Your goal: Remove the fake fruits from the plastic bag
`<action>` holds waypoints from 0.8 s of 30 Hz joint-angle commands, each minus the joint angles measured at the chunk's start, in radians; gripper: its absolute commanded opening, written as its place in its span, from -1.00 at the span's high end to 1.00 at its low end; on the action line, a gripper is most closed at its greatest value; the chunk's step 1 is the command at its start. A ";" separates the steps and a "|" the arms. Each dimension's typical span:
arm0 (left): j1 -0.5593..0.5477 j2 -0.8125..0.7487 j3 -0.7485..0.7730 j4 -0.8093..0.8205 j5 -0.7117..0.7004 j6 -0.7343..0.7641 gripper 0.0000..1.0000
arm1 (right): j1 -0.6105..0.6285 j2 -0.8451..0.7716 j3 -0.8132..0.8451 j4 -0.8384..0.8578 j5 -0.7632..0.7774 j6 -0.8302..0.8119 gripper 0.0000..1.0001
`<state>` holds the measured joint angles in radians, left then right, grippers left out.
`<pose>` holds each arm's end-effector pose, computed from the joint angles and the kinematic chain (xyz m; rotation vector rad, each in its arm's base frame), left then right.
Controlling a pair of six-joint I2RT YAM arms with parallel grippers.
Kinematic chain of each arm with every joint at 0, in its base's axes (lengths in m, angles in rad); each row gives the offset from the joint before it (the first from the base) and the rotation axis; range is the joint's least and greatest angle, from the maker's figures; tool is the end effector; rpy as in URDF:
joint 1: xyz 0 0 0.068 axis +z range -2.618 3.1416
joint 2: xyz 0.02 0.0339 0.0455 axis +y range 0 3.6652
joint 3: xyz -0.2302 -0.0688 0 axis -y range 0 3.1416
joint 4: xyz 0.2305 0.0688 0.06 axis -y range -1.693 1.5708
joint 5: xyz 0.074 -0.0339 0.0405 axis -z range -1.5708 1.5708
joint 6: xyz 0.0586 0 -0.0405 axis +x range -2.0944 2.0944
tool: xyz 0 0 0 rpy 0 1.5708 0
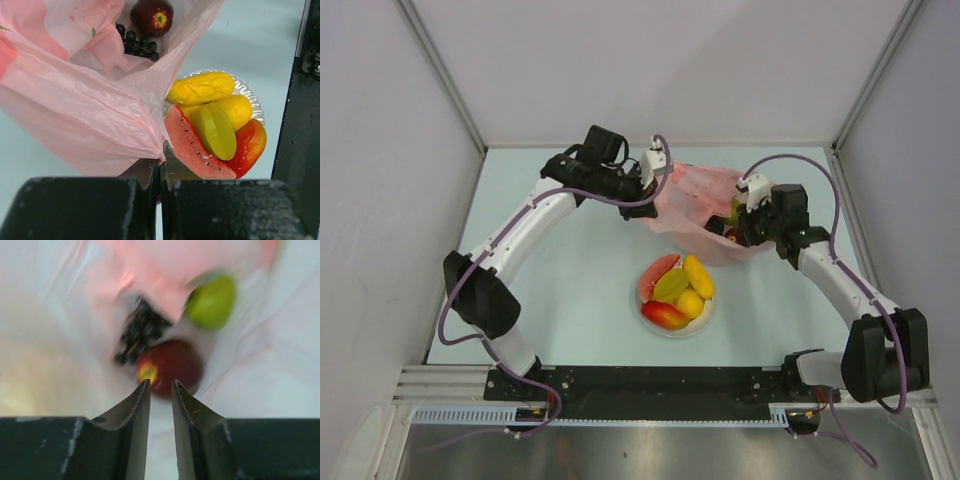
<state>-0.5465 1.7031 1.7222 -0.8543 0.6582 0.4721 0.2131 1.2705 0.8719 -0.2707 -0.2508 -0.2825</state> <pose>0.2893 -0.2179 0.3168 1.3923 1.8694 -0.8218 0.2805 0.0756 0.2181 -0.6765 2.1211 0.2427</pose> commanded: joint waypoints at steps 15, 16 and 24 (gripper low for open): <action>0.005 -0.013 0.004 0.031 0.015 -0.010 0.99 | -0.063 0.337 0.206 0.235 0.076 0.071 -0.49; 0.005 -0.013 0.004 0.028 0.011 -0.012 0.99 | -0.064 0.360 0.213 0.232 0.076 0.068 -0.53; 0.005 0.001 0.014 0.031 0.012 -0.029 0.99 | -0.069 0.506 0.251 0.261 0.093 0.054 -0.84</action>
<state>-0.5465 1.7123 1.7275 -0.8402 0.6575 0.4614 0.1509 1.7092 1.0748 -0.0612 -0.1879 -0.2325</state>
